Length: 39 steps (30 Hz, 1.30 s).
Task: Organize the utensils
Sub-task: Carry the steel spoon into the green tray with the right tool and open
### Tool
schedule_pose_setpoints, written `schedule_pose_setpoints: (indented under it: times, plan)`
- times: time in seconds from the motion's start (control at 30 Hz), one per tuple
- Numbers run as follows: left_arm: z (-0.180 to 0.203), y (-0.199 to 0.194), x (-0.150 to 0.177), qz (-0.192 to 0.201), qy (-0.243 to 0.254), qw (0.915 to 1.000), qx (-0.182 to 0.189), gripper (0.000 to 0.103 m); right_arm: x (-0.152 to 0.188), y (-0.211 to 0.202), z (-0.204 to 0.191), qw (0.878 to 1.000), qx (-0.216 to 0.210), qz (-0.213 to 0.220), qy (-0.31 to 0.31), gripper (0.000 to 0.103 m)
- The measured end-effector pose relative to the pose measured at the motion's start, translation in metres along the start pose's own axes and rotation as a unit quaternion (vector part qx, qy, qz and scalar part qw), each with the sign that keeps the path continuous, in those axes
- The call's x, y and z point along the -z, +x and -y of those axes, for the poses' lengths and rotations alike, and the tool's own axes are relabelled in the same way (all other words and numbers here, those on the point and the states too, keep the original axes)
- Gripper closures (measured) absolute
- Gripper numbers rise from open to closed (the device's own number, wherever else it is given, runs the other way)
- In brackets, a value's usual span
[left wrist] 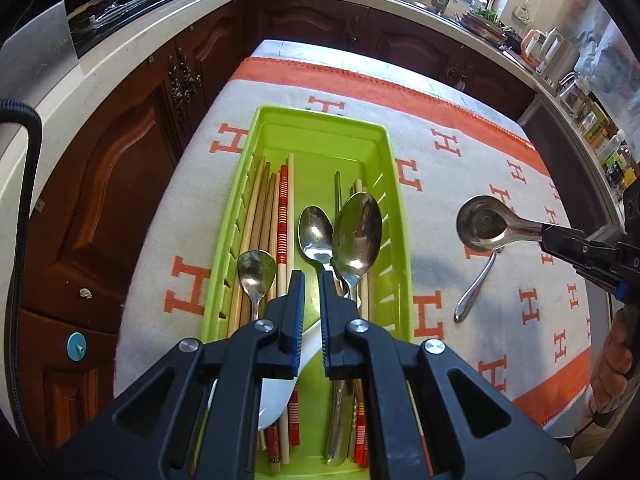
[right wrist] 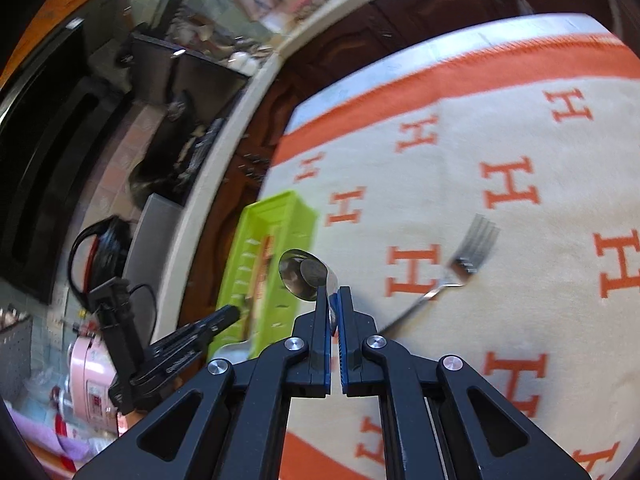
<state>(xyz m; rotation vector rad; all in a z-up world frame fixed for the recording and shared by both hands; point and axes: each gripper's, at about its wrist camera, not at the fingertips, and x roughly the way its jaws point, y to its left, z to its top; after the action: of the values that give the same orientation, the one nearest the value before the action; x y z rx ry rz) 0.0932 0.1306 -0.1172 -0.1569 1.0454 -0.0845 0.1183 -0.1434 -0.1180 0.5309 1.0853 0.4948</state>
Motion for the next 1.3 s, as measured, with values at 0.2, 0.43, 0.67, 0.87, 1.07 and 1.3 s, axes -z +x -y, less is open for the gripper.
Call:
schedule_pose_setpoints:
  times: [0.2,0.43,0.67,0.87,1.07,1.3]
  plan:
    - [-0.011,-0.033,0.005,0.027,-0.014,0.9995,-0.006,0.099,0.013,0.011,-0.059,0.996,-0.014,-0.035,-0.078,0.100]
    - [-0.034,-0.056,0.022,0.039,-0.034,0.9986,-0.005,0.099,0.045,0.036,-0.117,0.980,0.001,-0.096,-0.174,0.100]
    - [-0.051,-0.059,0.037,0.035,-0.054,0.9979,0.001,0.099,0.069,0.062,-0.157,0.958,0.028,-0.134,-0.251,0.100]
    - [-0.053,-0.061,0.043,0.035,-0.054,0.9979,0.008,0.099,0.069,0.086,-0.174,0.956,0.059,-0.125,-0.260,0.088]
    - [-0.050,-0.060,0.045,0.033,-0.046,0.9983,0.012,0.099,0.063,0.093,-0.164,0.960,0.068,-0.117,-0.243,0.083]
    - [-0.047,-0.053,0.047,0.025,-0.040,0.9987,0.017,0.099,0.059,0.092,-0.146,0.966,0.086,-0.112,-0.217,0.083]
